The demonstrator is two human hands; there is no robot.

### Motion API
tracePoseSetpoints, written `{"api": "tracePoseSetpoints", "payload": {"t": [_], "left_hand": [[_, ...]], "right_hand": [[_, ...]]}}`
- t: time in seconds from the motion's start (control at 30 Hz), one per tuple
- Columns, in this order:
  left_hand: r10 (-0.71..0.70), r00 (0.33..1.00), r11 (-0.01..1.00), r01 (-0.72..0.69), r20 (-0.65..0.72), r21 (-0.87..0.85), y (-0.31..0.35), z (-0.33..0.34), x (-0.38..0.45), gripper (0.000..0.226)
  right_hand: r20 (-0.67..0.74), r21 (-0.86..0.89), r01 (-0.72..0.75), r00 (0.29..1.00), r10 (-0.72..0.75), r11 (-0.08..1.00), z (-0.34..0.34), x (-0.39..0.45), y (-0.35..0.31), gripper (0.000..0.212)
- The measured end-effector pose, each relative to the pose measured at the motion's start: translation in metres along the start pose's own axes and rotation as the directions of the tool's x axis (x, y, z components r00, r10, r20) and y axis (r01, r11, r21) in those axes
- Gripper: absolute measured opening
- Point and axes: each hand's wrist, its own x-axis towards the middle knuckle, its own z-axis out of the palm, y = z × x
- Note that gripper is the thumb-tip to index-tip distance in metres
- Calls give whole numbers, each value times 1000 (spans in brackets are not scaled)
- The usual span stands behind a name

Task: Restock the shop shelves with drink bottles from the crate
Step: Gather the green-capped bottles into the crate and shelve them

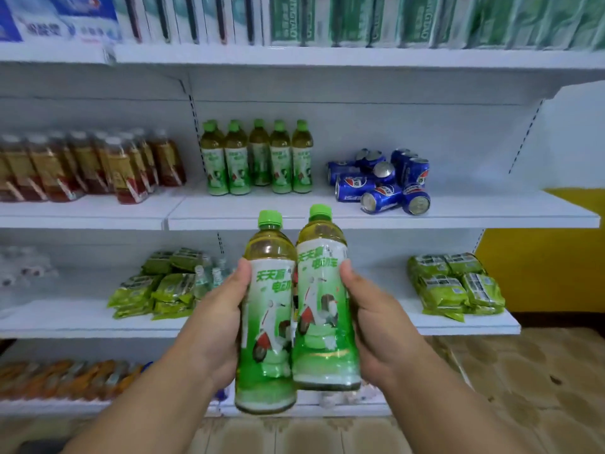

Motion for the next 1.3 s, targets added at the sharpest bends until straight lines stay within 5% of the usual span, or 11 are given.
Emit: {"api": "tracePoseSetpoints", "payload": {"t": [0.2,0.33,0.53,0.7,0.97,1.3], "left_hand": [[73,995,997,-70,-69,34,31,-1,67,61],[170,984,974,-161,-46,159,59,-8,128,65],[414,910,841,-386,9,379,112,-25,236,59],[514,849,695,-496,122,521,156,-37,319,42],[483,864,619,-450,140,644,163,-51,397,48],[467,881,556,-363,80,748,160,-62,420,44]], "right_hand": [[-36,-197,-76,997,70,977,0,90,-20,60],[27,-439,81,997,-77,895,1,159,-40,72],[153,-612,217,976,-155,760,8,266,-81,22],[115,-713,274,954,-278,646,0,346,-106,33],[34,-704,255,944,-328,663,-29,414,-118,45],[151,-731,306,944,-292,610,-53,442,-105,57]]}}
